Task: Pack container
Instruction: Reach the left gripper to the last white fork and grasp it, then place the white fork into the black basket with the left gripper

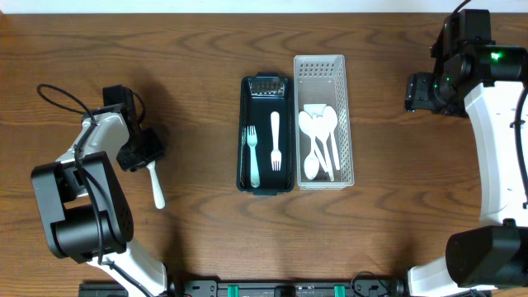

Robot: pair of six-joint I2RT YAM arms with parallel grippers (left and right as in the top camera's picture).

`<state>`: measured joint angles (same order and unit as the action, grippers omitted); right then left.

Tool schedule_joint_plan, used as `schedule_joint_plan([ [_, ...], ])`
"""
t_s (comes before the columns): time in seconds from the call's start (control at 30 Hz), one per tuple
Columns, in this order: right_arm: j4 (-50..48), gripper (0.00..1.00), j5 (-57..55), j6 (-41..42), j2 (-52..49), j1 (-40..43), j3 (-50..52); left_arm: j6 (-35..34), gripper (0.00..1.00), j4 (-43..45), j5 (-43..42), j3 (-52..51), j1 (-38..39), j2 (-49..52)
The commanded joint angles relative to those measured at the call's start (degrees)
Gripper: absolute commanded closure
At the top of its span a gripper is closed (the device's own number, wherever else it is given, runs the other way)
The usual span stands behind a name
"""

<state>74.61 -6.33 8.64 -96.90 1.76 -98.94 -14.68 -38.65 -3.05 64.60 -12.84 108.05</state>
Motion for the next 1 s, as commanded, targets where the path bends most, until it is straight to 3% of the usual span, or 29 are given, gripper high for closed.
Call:
schedule_joint_plan([
  [0.0, 0.15, 0.25, -0.98, -0.61, 0.46, 0.33, -0.68, 2.19, 0.68, -0.90, 2.23, -1.09, -0.11, 3.13],
  [0.4, 0.28, 0.25, -0.98, -0.59, 0.46, 0.33, -0.68, 2.62, 0.81, -0.90, 2.40, -1.05, -0.11, 3.06],
  [0.47, 0.44, 0.25, -0.98, -0.59, 0.46, 0.33, -0.68, 2.62, 0.88, -0.98, 2.43, -1.05, -0.11, 2.78],
  [0.67, 0.68, 0.25, -0.98, -0.59, 0.46, 0.33, -0.68, 2.62, 0.90, -3.65, 2.38, 0.61, 0.48, -1.57],
  [0.8, 0.59, 0.25, -0.98, -0.59, 0.46, 0.33, -0.68, 2.60, 0.90, -7.89, 2.36, 3.65, 3.19, -7.32],
  [0.97, 0.17, 0.25, -0.98, -0.59, 0.46, 0.33, -0.68, 2.60, 0.94, -17.00, 2.38, 12.17, 12.13, -15.10],
])
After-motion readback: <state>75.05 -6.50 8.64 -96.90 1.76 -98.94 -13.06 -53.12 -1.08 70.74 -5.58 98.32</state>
